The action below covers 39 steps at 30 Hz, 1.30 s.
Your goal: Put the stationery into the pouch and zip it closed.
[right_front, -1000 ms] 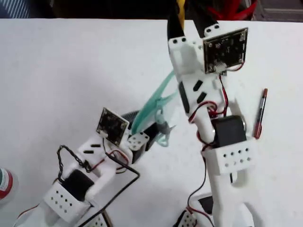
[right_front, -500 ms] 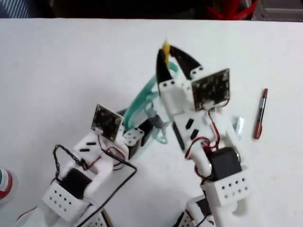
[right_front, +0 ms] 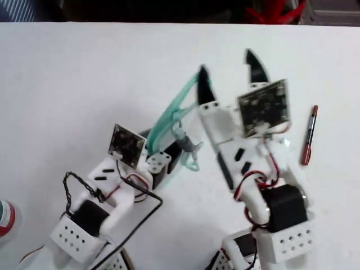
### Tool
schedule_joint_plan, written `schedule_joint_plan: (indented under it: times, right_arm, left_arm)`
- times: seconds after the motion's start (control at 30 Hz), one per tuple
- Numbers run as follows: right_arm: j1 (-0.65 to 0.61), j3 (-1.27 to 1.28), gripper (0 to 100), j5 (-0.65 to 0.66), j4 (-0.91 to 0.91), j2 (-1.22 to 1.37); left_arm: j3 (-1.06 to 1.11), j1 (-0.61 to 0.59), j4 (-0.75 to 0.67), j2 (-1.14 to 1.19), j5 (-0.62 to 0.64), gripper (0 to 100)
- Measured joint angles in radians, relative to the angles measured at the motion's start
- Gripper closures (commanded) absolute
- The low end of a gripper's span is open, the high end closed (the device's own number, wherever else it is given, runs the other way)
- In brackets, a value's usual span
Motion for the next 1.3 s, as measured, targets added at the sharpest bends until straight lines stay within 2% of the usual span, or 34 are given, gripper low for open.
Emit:
schedule_joint_plan:
  times: [0.2, 0.27, 0.4, 0.5, 0.6, 0.73, 1.03, 1.17, 1.3]
  right_arm:
    - [0.138, -0.009, 72.6, 0.0, 0.058, 0.0]
    - [0.222, -0.032, 72.6, 0.0, 0.066, 0.002]
    - [0.473, -0.092, 72.6, 0.0, 0.092, 0.037]
    - [0.62, -0.104, 72.6, 0.008, 0.092, 0.164]
    - [0.717, -0.109, 72.6, 0.081, 0.092, 0.316]
    - [0.758, -0.186, 72.6, 0.147, 0.095, 0.566]
    - [0.872, -0.591, 72.6, 0.16, 0.198, 1.215]
    - [0.862, -0.79, 72.6, 0.163, 0.212, 1.491]
    - [0.835, -0.996, 72.6, 0.167, 0.313, 1.714]
  left_arm:
    - [0.0, 0.0, 0.0, 0.0, 0.0, 85]
    - [0.0, 0.0, 0.0, 0.0, 0.0, 85]
    - [0.0, 0.0, 0.0, 0.0, 0.0, 85]
    - [0.0, 0.0, 0.0, 0.0, 0.0, 85]
    - [0.0, 0.0, 0.0, 0.0, 0.0, 85]
    - [0.0, 0.0, 0.0, 0.0, 0.0, 85]
    - [0.0, 0.0, 0.0, 0.0, 0.0, 85]
    - [0.0, 0.0, 0.0, 0.0, 0.0, 85]
    - [0.0, 0.0, 0.0, 0.0, 0.0, 85]
